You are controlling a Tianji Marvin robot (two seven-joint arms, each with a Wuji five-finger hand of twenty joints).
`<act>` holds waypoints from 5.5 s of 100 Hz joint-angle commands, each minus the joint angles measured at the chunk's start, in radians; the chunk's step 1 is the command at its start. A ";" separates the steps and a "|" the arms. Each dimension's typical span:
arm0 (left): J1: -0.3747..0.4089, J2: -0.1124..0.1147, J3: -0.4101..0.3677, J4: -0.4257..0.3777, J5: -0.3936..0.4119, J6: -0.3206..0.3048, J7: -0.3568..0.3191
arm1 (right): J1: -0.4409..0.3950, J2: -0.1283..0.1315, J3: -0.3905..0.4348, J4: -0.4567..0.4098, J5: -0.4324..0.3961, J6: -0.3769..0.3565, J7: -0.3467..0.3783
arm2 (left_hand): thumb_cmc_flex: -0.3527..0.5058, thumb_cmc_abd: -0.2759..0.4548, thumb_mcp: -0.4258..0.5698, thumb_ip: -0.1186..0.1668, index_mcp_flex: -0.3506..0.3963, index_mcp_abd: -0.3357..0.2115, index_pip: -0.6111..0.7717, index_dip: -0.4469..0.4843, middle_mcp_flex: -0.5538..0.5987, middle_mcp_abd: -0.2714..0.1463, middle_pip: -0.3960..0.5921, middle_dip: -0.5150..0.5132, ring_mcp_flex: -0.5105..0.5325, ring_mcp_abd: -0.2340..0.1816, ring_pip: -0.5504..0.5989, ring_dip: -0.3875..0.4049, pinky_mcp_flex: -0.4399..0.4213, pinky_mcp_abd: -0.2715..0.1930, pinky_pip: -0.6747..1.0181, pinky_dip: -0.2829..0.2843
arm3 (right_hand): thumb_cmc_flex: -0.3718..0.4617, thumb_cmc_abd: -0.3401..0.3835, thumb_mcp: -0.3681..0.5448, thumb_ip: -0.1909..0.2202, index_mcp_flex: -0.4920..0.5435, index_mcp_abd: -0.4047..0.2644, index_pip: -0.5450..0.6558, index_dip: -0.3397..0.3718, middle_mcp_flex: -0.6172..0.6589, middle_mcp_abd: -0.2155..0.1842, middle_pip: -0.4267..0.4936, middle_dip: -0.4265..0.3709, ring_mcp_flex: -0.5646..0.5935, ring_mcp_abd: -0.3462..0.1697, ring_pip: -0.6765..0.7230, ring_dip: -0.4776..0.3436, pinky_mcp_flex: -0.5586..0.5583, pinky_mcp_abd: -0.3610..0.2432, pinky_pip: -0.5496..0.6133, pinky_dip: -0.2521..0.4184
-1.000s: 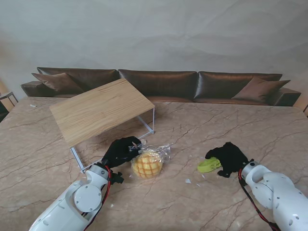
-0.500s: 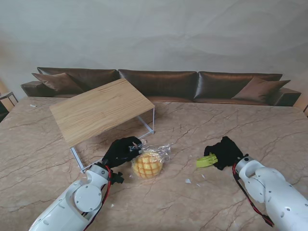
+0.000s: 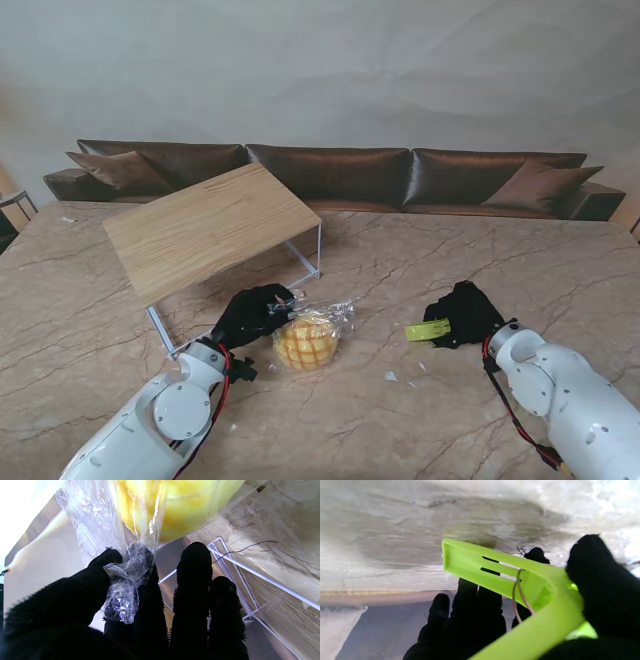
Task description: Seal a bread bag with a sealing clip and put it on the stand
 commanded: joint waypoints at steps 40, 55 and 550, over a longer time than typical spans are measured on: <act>0.005 0.000 0.000 0.004 -0.002 -0.009 -0.014 | 0.013 -0.041 -0.092 0.153 0.135 -0.023 0.035 | 0.050 0.082 0.011 0.014 0.028 -0.141 0.081 0.024 0.005 -0.070 0.020 0.032 -0.008 -0.016 0.005 0.006 -0.011 -0.017 0.032 0.024 | 0.004 -0.448 0.252 -0.076 0.427 -0.089 0.321 0.464 0.498 -0.031 0.136 0.064 0.636 0.144 0.153 0.173 0.495 0.231 0.323 -0.054; 0.004 0.001 0.000 0.006 -0.003 -0.012 -0.017 | 0.048 -0.046 -0.143 0.202 0.160 -0.026 0.019 | 0.051 0.083 0.010 0.015 0.027 -0.140 0.081 0.023 0.005 -0.069 0.020 0.032 -0.008 -0.015 0.005 0.005 -0.011 -0.017 0.032 0.024 | 0.021 -0.490 0.273 -0.070 0.440 -0.096 0.317 0.495 0.520 -0.053 0.223 0.155 0.679 0.134 0.235 0.272 0.536 0.252 0.357 -0.022; -0.036 0.026 0.030 -0.027 0.003 0.012 -0.122 | 0.169 -0.013 -0.382 -0.270 -0.377 0.211 -0.280 | 0.063 0.101 0.006 0.010 0.019 -0.117 0.117 0.061 -0.001 -0.081 0.066 0.047 0.005 -0.015 0.026 0.014 -0.007 0.000 0.036 0.036 | -0.209 -0.461 0.265 0.082 -0.310 0.172 -0.206 -0.184 -0.127 -0.038 0.009 0.070 0.243 0.091 0.282 0.543 0.568 0.305 0.468 0.393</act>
